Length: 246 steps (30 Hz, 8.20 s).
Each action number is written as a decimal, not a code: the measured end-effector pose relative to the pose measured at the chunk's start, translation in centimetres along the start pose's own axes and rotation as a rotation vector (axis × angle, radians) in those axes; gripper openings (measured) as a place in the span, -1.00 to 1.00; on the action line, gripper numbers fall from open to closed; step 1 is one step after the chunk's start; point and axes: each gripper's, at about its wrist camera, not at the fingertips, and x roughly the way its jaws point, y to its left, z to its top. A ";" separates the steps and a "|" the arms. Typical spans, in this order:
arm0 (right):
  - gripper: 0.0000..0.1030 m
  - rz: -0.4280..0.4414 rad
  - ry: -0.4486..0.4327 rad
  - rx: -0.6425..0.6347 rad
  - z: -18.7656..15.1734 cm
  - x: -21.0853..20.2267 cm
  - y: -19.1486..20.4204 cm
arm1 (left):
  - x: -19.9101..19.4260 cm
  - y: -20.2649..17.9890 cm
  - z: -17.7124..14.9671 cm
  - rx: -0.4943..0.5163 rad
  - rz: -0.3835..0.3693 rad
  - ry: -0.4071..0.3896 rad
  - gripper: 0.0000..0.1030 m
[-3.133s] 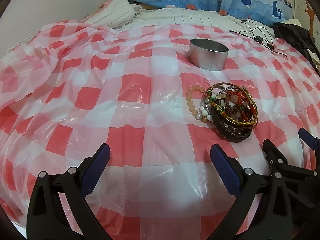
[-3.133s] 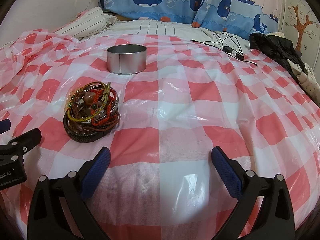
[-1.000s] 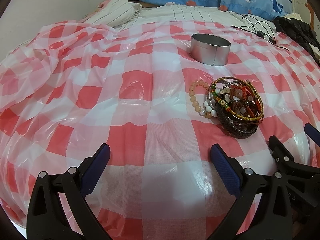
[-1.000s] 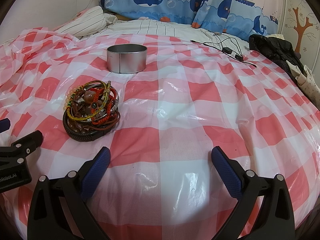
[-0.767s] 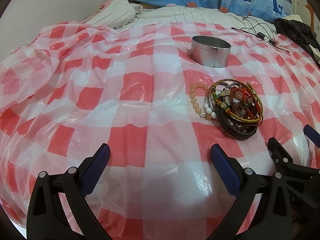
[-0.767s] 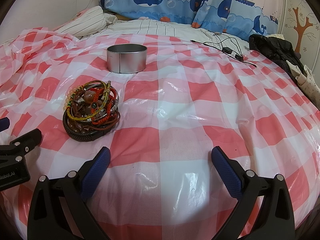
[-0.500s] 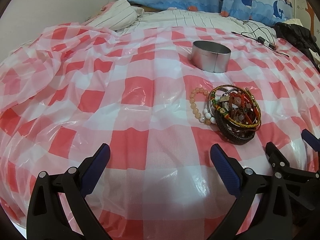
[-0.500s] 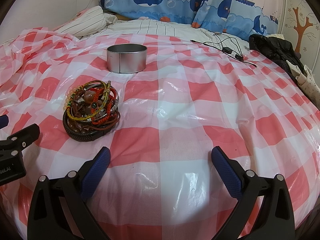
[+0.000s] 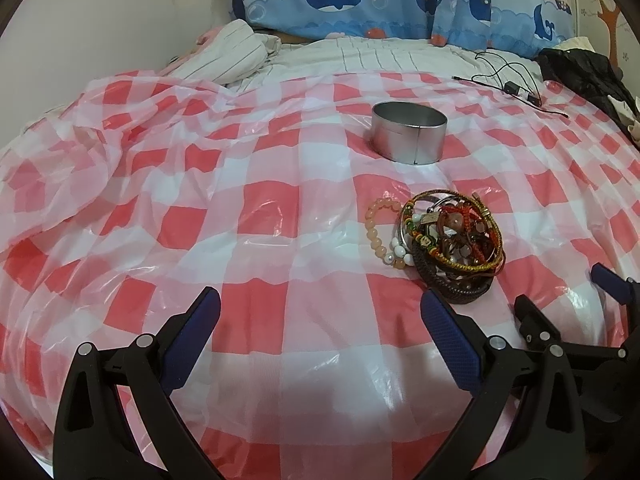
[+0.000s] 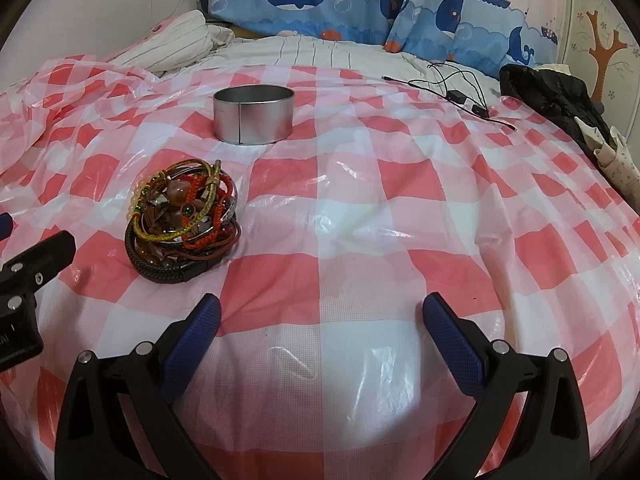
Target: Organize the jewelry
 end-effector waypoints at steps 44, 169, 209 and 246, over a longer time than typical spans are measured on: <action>0.89 0.061 0.041 0.017 0.1 0.6 -0.8 | 5.6 4.6 1.4 -0.081 0.076 0.094 0.88; -0.89 0.889 0.087 0.452 7.4 6.1 -5.6 | 7.7 5.5 5.8 -0.112 -0.467 0.109 -0.90; -0.11 0.689 0.017 0.230 18.3 9.9 -3.6 | 10.3 4.7 14.5 -0.142 -0.471 0.039 -0.14; 0.44 0.742 0.143 0.466 8.3 5.4 -9.6 | 7.4 -1.8 5.6 0.095 -0.658 0.169 -0.85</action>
